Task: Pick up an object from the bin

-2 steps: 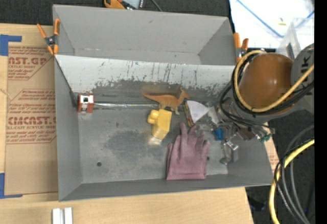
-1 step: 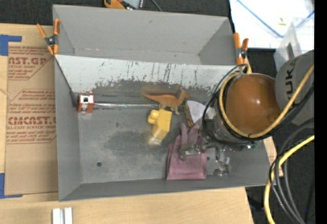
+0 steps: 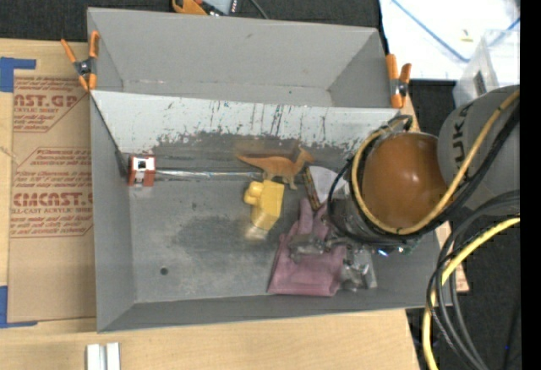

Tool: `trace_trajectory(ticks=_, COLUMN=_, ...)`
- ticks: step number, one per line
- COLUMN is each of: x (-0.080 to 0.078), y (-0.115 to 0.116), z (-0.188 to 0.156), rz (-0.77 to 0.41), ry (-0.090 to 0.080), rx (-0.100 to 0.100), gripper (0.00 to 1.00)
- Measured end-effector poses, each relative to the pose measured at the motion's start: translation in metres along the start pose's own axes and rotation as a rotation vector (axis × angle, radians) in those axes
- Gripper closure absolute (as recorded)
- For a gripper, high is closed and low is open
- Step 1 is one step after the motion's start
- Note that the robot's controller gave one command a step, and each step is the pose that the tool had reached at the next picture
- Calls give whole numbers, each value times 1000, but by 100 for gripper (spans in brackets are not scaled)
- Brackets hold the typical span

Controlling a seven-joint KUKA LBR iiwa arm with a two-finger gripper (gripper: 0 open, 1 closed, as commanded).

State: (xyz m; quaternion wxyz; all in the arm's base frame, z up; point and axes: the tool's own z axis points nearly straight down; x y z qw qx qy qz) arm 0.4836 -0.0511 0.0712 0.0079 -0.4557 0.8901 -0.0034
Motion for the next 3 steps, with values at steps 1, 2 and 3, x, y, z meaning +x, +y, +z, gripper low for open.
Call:
trace_trajectory(ticks=1, x=-26, y=15, z=1, rz=-433, ry=3, rx=-19, gripper=100)
trace_trajectory(ticks=2, x=-26, y=15, z=1, rz=-433, ry=3, rx=-19, gripper=100)
trace_trajectory(ticks=3, x=-26, y=17, z=-41, rz=-433, ry=5, rx=-30, gripper=100)
